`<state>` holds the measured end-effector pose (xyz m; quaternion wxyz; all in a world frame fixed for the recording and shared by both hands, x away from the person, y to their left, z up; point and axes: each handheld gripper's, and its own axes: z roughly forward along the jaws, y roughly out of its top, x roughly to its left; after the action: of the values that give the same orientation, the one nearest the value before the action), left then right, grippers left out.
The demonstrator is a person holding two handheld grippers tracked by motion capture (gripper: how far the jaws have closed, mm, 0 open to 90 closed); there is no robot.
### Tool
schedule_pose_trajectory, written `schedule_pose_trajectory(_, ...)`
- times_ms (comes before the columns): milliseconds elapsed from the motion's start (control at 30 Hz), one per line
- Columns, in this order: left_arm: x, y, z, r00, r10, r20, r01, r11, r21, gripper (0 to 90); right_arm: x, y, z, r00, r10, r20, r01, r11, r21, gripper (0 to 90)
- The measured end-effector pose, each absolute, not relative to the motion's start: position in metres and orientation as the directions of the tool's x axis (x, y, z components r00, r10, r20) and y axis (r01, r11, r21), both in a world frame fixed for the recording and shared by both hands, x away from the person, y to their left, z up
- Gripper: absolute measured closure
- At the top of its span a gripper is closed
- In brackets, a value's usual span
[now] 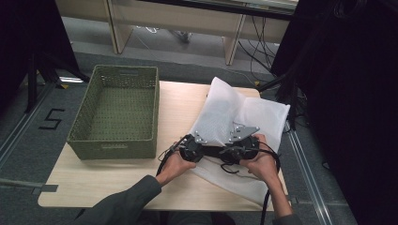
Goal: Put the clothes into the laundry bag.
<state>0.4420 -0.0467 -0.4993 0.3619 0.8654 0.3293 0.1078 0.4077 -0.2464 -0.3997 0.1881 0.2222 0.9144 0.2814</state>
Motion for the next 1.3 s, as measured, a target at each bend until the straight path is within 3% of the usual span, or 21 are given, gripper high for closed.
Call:
schedule_pose_trajectory(300, 0.462, -0.062, -0.498, 0.720, 0.694, 0.021, 0.463, -0.503, 0.730, 89.6, 0.403, -0.250, -0.400, -0.836, 0.521, -0.172, 0.320, 0.718, 0.619, 87.5)
schedule_pose_trajectory(400, 0.462, -0.060, -0.497, 0.736, 0.677, -0.008, 0.477, -0.510, 0.716, 88.7, 0.405, -0.250, -0.401, -0.835, 0.525, -0.165, 0.325, 0.713, 0.621, 87.4)
schedule_pose_trajectory(567, 0.450, -0.042, -0.492, 0.754, 0.656, 0.001, 0.467, -0.538, 0.701, 79.1, 0.405, -0.251, -0.401, -0.830, 0.536, -0.157, 0.334, 0.702, 0.629, 87.4)
schedule_pose_trajectory(733, 0.441, -0.022, -0.494, 0.748, 0.662, 0.049, 0.463, -0.573, 0.677, 61.4, 0.405, -0.250, -0.400, -0.828, 0.538, -0.158, 0.334, 0.699, 0.632, 87.3)
schedule_pose_trajectory(800, 0.442, -0.021, -0.499, 0.741, 0.670, 0.039, 0.478, -0.568, 0.670, 58.6, 0.406, -0.249, -0.401, -0.830, 0.535, -0.158, 0.333, 0.703, 0.628, 87.3)
schedule_pose_trajectory(967, 0.445, -0.026, -0.502, 0.727, 0.683, 0.068, 0.464, -0.562, 0.685, 60.6, 0.406, -0.247, -0.401, -0.833, 0.530, -0.157, 0.331, 0.707, 0.625, 87.2)
schedule_pose_trajectory(1100, 0.453, -0.030, -0.502, 0.703, 0.708, 0.070, 0.473, -0.539, 0.697, 67.5, 0.406, -0.247, -0.401, -0.837, 0.526, -0.151, 0.330, 0.705, 0.627, 87.2)
schedule_pose_trajectory(1200, 0.457, -0.036, -0.503, 0.683, 0.723, 0.109, 0.455, -0.537, 0.710, 78.7, 0.406, -0.248, -0.400, -0.838, 0.524, -0.153, 0.328, 0.707, 0.626, 87.3)
schedule_pose_trajectory(1300, 0.460, -0.042, -0.505, 0.660, 0.744, 0.106, 0.453, -0.507, 0.733, 81.6, 0.405, -0.248, -0.400, -0.840, 0.523, -0.146, 0.329, 0.704, 0.630, 87.3)
